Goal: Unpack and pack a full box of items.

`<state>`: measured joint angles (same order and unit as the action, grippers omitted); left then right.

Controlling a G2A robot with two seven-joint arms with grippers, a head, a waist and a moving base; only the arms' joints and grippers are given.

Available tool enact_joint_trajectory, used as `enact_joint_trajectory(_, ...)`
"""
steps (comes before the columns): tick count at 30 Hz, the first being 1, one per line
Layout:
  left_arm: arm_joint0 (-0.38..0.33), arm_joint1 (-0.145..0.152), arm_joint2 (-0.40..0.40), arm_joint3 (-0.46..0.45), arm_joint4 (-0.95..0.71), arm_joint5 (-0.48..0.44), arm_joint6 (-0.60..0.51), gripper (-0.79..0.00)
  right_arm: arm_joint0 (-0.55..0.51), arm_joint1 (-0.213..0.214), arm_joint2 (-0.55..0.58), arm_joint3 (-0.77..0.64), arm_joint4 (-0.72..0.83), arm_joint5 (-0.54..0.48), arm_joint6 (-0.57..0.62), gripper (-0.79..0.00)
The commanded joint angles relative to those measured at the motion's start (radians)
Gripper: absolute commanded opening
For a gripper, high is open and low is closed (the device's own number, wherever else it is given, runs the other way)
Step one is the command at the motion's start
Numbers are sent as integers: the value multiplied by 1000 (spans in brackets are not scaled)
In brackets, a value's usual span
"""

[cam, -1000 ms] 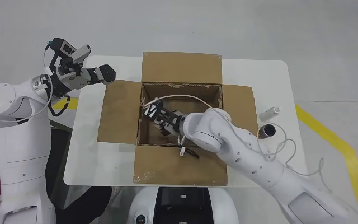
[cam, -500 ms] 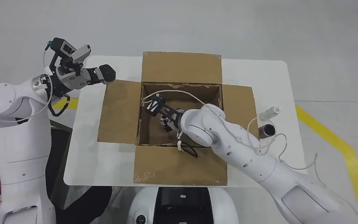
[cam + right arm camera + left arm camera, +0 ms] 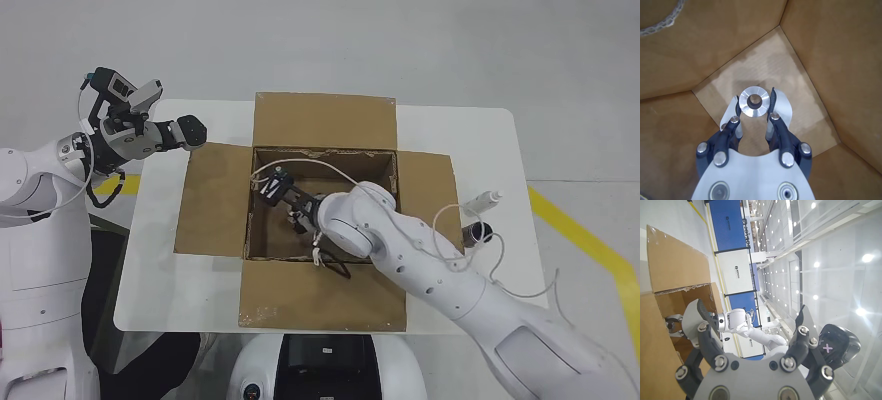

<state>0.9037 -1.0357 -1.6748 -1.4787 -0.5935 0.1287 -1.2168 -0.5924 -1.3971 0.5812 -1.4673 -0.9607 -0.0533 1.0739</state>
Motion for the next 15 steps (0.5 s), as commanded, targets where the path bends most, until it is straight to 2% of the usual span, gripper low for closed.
enact_joint_trajectory(1,0,0,0,0,0,0,0,0,0,-3,3,3,2,-4,2,-529)
enact_joint_trajectory(3,0,0,0,0,0,0,0,0,-1,-5,6,6,2,-9,6,-486)
enact_joint_trajectory(6,0,0,0,0,0,0,0,0,-3,-9,11,7,-1,-11,15,-465)
enact_joint_trajectory(15,0,0,0,0,0,0,0,0,-42,-4,76,-66,40,-44,-25,-446)
